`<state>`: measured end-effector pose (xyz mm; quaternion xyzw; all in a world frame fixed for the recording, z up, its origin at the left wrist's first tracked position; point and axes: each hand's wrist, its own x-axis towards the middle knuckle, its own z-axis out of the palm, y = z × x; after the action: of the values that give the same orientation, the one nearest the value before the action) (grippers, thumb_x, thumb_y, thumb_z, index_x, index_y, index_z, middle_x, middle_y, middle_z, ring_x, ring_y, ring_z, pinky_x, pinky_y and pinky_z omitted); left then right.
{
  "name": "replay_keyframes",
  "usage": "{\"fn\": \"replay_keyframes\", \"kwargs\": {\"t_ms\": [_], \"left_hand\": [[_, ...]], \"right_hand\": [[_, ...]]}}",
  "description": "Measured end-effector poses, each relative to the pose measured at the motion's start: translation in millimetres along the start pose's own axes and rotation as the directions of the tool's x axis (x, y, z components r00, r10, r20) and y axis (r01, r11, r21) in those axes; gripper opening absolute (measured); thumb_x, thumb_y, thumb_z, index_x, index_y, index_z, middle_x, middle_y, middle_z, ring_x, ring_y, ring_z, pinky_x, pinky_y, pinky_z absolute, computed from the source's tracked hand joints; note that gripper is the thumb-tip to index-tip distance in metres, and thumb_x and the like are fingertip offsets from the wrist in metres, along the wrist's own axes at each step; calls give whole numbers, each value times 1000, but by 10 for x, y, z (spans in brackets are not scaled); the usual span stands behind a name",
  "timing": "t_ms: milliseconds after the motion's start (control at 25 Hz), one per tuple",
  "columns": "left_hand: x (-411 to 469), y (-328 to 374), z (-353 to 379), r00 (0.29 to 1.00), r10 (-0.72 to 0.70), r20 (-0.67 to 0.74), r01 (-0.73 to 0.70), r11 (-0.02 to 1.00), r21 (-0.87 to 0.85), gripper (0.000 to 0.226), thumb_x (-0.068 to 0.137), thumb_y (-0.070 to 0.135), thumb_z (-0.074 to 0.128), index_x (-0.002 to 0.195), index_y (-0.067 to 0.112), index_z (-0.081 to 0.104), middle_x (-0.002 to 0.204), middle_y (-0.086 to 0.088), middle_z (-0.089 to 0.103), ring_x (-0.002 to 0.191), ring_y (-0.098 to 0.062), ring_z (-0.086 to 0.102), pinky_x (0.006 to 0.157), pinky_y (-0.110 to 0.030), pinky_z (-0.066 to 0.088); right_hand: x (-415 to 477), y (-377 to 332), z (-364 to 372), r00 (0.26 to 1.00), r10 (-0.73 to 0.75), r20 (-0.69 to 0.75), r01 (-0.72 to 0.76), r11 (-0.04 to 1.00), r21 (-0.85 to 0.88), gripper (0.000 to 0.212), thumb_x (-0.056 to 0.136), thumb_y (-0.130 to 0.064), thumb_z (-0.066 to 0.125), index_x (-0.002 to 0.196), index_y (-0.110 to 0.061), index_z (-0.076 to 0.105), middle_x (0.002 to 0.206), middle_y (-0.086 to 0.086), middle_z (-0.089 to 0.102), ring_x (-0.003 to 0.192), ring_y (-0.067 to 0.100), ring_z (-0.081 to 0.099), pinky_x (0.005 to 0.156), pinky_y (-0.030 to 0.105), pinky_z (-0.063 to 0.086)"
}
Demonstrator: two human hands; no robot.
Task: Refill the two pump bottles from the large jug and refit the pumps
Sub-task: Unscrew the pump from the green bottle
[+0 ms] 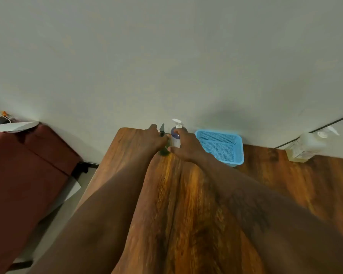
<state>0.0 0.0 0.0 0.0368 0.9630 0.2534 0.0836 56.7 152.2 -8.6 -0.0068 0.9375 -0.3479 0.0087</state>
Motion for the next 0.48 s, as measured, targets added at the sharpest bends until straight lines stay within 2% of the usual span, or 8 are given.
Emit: {"fn": "replay_keyframes", "kwargs": {"t_ms": [120,280,400,480], "left_hand": [[61,-8,59,998,-52,-28,51,998,-37,44,98,49,60,126,15,61,109,-4,69,87,-15,61,61,-23,40],[4,74,69,998,-48,-49,46,998,-53,35,105,37,56,128,12,63,116,-6,68,91,-13,56,65,-18,35],[-74,94,54,993,29,-115,-31,999,-18,27,105,30,55,120,10,65,100,-6,67,76,-11,52,56,-15,29],[-198,95,41,987,75,-139,-83,995,-56,21,103,26,56,110,9,67,85,-3,64,65,-8,48,53,-13,27]], "right_hand": [[66,67,59,998,56,22,-56,998,9,67,82,-34,80,137,-20,44,130,4,60,105,22,61,82,30,50],[127,199,87,993,115,13,-116,993,15,78,81,-33,81,145,-21,39,136,6,61,117,29,62,95,39,56],[118,223,95,990,139,-13,-138,990,34,76,81,-32,81,145,-20,42,137,6,62,120,30,61,98,39,55],[75,202,113,990,137,-6,-137,989,60,74,81,-34,81,144,-20,44,137,7,61,119,30,61,98,40,54]]}}
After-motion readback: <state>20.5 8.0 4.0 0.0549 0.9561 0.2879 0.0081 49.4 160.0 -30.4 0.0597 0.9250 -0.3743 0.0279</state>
